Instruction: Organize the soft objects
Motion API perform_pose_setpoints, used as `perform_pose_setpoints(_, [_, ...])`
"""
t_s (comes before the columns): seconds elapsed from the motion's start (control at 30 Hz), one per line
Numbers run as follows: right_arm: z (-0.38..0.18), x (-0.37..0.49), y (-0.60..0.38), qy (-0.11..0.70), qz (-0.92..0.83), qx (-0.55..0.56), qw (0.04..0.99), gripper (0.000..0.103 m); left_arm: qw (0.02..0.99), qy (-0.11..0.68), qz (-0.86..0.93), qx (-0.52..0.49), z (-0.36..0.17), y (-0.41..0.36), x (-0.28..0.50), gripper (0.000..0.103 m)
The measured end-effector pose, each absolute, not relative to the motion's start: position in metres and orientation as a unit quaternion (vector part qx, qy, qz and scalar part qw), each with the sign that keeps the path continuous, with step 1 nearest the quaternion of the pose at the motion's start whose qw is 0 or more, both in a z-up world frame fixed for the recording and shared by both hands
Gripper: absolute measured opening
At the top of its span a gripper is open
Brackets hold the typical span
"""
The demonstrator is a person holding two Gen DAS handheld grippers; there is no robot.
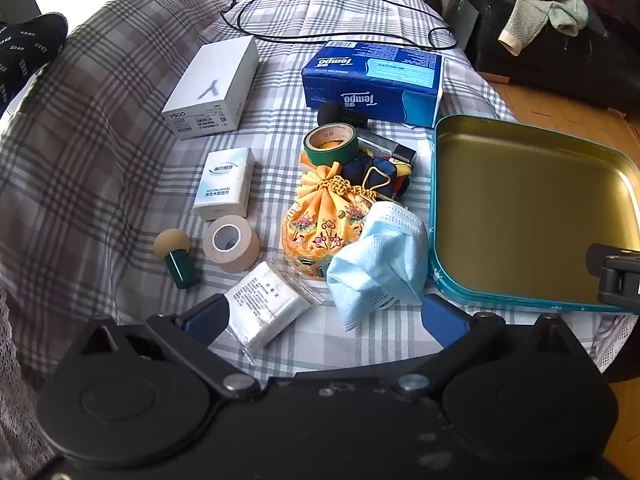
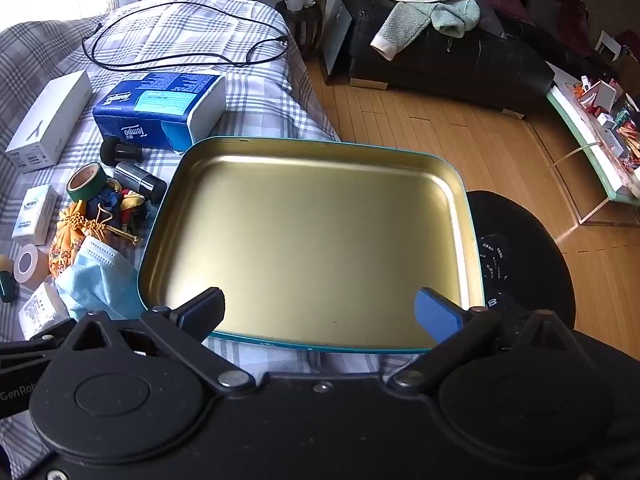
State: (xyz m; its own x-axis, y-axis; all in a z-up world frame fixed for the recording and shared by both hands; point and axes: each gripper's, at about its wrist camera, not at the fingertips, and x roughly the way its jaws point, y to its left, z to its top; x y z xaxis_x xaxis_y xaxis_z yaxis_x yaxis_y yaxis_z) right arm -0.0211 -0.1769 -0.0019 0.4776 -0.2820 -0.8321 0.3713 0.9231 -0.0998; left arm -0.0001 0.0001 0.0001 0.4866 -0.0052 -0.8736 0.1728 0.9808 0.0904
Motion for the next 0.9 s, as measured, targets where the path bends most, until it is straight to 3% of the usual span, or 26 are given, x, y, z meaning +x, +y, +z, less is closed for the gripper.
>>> perform_pose_setpoints(0.9, [-0.0039, -0.0207, -0.1729, 0.480, -0.187, 0.045, 0.856, 0.097, 0.852, 0.513, -0.058, 0.083, -0.0023, 0.0003, 0.0010, 0.103])
